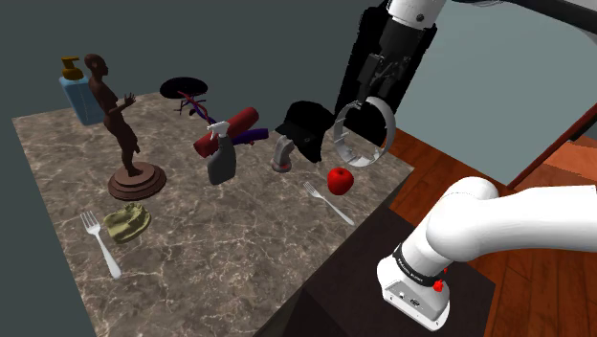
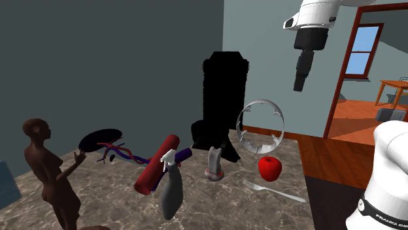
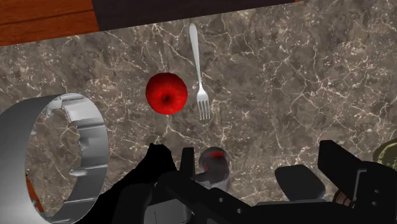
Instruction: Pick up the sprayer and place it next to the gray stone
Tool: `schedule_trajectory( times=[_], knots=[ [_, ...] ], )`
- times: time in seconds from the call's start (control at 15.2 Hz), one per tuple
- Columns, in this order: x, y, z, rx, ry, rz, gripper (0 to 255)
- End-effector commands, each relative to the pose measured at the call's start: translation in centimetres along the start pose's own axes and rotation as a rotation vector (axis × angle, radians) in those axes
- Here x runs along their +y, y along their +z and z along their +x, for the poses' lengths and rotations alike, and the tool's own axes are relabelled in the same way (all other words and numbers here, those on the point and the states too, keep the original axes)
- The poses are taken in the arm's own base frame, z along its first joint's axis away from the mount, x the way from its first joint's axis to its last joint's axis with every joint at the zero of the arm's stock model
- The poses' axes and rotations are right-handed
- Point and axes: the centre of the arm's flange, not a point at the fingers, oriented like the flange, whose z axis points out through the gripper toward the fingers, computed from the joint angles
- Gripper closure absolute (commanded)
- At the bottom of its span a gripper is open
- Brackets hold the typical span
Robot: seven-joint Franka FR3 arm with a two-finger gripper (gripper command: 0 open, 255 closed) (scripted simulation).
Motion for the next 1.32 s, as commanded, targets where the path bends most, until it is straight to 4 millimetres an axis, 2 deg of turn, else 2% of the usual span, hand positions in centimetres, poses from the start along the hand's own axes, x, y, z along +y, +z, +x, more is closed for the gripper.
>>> schedule_trajectory(
  times=[0.0, 0.26, 0.59, 0.92, 1.25],
  knots=[
    [0.0, 0.0, 0.0, 0.0, 0.0, 0.0, 0],
    [-5.3, 2.7, -0.4, 0.039, 0.135, -0.045, 0],
    [-11.6, 6.5, 0.3, 0.088, 0.303, -0.101, 0],
    [-17.6, 10.5, 2.2, 0.137, 0.472, -0.157, 0],
    [-22.8, 14.7, 5.3, 0.185, 0.641, -0.213, 0]
  ],
)
